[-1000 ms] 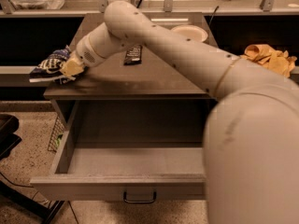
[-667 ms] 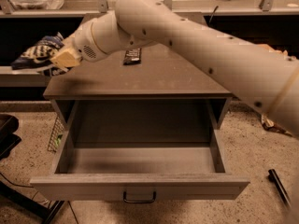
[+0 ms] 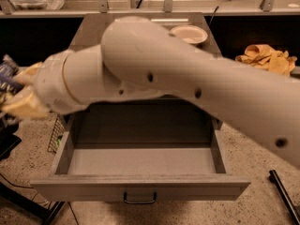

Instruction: Place blue chip bag into top drawer

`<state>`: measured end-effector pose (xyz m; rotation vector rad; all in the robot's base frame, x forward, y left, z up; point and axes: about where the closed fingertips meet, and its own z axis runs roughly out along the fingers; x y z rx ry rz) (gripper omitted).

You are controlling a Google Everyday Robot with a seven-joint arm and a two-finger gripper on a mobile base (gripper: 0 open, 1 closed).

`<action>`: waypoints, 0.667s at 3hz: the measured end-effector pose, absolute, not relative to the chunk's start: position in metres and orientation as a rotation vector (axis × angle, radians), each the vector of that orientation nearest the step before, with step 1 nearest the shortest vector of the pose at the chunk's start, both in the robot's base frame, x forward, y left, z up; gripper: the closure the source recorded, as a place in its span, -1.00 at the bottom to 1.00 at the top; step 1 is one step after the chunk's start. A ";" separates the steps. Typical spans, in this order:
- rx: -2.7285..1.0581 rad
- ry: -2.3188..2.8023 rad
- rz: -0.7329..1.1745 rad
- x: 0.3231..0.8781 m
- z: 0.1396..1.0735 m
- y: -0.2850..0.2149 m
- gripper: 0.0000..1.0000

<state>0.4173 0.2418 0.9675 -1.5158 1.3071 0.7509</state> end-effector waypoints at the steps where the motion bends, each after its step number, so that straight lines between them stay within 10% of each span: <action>1: -1.527 1.267 0.788 0.385 0.966 0.247 1.00; 2: -1.523 1.264 0.783 0.387 0.970 0.247 1.00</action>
Offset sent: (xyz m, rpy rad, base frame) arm -0.0332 0.0046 -0.0034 0.0207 0.0013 0.0406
